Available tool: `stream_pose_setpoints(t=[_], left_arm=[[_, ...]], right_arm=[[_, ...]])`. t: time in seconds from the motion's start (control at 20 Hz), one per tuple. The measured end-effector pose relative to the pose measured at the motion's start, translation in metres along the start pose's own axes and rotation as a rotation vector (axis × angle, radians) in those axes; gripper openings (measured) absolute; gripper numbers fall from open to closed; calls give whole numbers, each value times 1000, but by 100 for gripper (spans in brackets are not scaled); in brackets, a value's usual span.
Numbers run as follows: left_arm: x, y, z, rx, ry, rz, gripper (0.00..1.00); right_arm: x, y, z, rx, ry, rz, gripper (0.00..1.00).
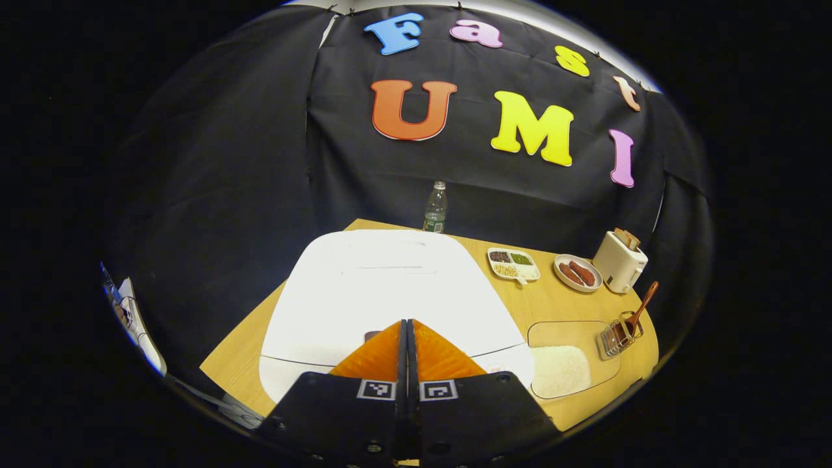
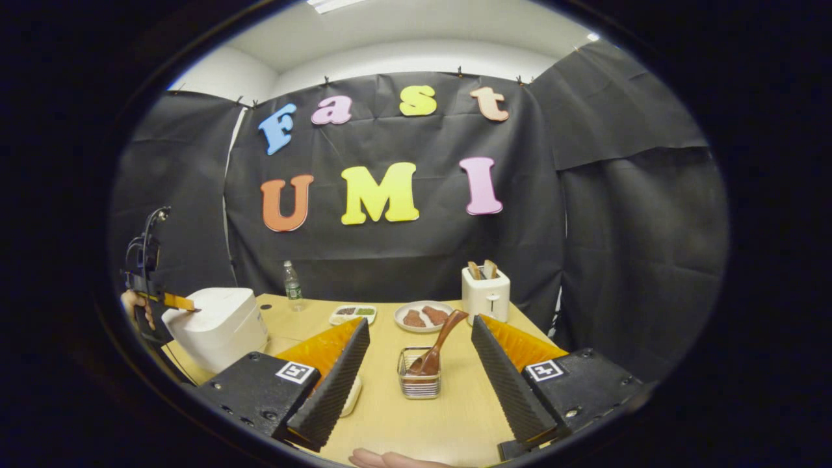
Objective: Close the left gripper, press the button to open the rice cooker; take a wooden spoon from the chopstick holder with the right hand, scoop a spoonful of rice and pour it into the rice cooker, then put the wooden spoon back into the chopstick holder.
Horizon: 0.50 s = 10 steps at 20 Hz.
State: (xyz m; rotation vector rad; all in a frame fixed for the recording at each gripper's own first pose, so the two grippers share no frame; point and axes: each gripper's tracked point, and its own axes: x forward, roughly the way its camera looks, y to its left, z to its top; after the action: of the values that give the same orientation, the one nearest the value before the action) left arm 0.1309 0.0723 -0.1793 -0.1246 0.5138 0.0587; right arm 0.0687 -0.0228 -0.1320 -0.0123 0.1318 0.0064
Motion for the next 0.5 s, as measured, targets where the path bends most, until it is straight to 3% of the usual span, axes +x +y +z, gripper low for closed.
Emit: stream_pose_setpoints(t=[0.25, 0.5], left_arm=[[0, 1, -4, 13, 26, 10, 0], [-12, 0, 30, 37, -94, 20, 0]], right_arm=[[5, -14, -10, 15, 19, -18, 100], [28, -26, -31, 9, 53, -31, 100]])
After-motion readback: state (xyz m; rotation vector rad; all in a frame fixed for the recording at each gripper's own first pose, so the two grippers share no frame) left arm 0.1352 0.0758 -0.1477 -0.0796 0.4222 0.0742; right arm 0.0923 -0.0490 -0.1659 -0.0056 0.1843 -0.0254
